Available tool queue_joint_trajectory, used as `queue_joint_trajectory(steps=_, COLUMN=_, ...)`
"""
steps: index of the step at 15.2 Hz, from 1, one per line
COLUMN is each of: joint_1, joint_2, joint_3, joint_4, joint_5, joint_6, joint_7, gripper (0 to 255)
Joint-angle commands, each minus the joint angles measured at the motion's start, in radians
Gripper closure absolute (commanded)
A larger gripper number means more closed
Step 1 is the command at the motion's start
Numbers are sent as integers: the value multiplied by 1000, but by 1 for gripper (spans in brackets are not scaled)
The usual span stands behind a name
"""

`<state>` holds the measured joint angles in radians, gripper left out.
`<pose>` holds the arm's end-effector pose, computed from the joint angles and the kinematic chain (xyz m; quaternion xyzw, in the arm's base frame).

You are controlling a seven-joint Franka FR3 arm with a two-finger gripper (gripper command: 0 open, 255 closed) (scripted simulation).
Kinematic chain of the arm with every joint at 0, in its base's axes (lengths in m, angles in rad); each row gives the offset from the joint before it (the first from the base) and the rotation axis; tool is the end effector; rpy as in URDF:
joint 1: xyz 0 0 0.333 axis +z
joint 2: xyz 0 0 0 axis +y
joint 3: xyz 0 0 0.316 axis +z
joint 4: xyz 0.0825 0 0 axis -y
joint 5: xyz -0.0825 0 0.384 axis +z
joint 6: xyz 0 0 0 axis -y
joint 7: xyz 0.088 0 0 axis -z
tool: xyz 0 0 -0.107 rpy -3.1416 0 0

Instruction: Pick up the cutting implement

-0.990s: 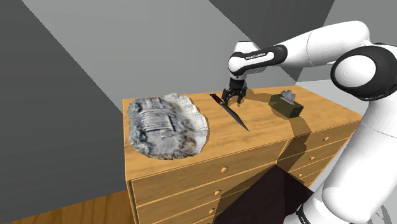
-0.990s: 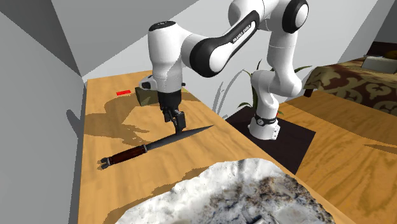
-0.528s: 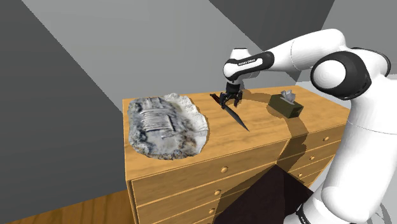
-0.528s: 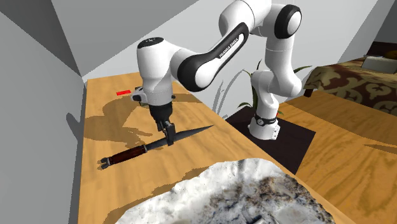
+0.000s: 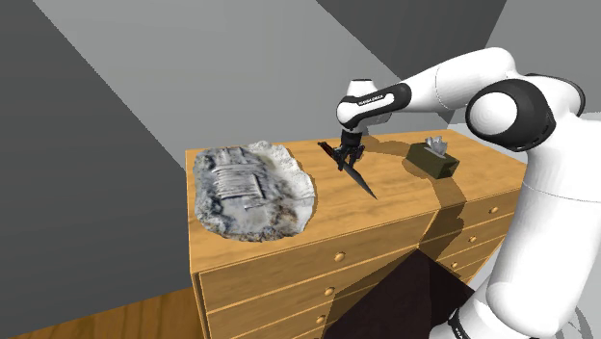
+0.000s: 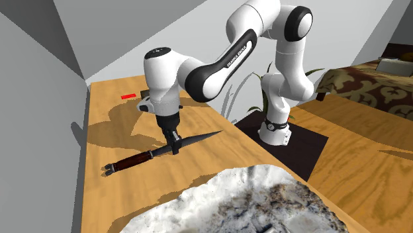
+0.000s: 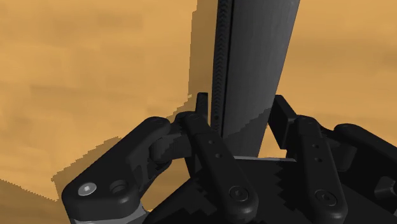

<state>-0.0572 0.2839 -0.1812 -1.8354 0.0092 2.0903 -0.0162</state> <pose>0.6071 -0.1402 0.3766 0.9936 -0.1099 -0.0148 0.0196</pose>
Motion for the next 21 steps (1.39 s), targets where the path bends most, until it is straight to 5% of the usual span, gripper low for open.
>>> queue_joint_trajectory(steps=1, joint_1=0, joint_2=0, joint_3=0, joint_4=0, joint_5=0, joint_6=1, joint_7=0, gripper=255)
queue_joint_trajectory(steps=7, joint_1=-1, joint_2=1, joint_3=0, joint_4=1, joint_5=0, joint_6=0, joint_7=-1, gripper=255)
queue_joint_trajectory(steps=21, joint_1=2, joint_2=-57, joint_3=-4, joint_4=114, joint_5=-11, joint_6=-171, joint_7=1, gripper=255)
